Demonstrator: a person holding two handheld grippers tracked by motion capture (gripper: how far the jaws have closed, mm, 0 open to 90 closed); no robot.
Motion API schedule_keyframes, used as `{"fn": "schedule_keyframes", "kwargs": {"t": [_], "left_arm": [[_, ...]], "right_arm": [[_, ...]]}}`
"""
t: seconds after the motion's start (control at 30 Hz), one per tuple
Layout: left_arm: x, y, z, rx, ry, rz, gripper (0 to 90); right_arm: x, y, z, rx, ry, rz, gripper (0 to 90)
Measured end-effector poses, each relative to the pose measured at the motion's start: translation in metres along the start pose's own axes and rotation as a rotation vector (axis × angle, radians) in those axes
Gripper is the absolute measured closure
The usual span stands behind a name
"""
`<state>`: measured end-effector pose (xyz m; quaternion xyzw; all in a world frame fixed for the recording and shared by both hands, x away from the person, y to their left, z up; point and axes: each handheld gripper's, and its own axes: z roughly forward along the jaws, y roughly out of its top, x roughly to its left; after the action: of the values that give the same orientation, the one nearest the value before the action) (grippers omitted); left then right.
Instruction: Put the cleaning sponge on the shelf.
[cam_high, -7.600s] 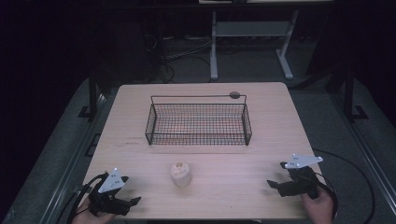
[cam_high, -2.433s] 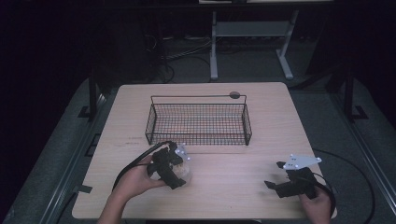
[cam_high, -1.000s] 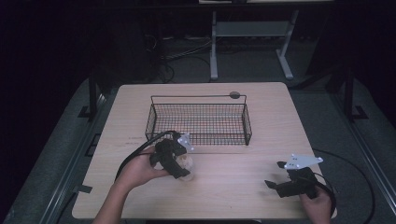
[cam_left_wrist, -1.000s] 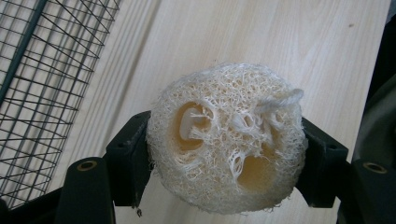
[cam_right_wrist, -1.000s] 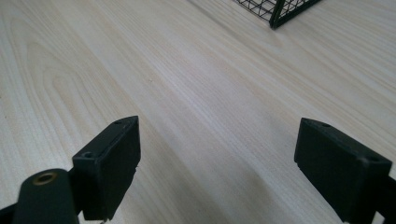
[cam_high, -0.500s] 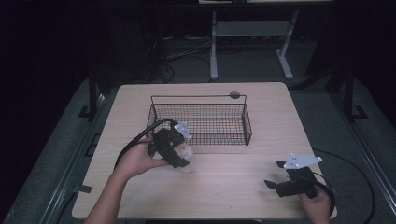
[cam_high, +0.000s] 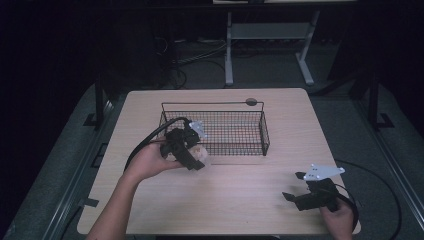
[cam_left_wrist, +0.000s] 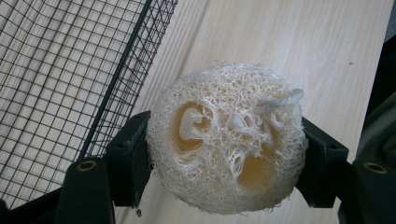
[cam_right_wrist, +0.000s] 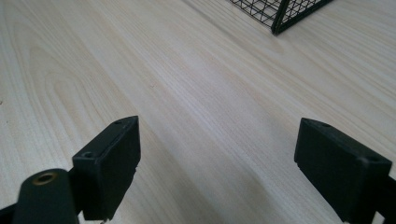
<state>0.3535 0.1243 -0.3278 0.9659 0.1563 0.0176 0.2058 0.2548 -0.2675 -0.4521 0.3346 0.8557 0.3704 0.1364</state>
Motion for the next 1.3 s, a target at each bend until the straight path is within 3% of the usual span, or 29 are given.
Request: {"fn": "schedule_keyframes", "kwargs": {"t": [0.27,0.67,1.3], "left_arm": [[0.012,0.008,-0.003,-0.010,0.007,-0.012,29.8],[0.024,0.019,-0.003,0.026,0.011,-0.015,29.8],[0.044,0.039,-0.011,0.021,0.020,-0.031,29.8]], "right_arm": [[0.000,0.001,0.001,-0.002,0.000,-0.012,14.1],[0.001,0.002,0.001,-0.002,0.005,-0.014,14.1],[0.000,0.002,0.001,-0.006,0.004,-0.015,14.1]]}}
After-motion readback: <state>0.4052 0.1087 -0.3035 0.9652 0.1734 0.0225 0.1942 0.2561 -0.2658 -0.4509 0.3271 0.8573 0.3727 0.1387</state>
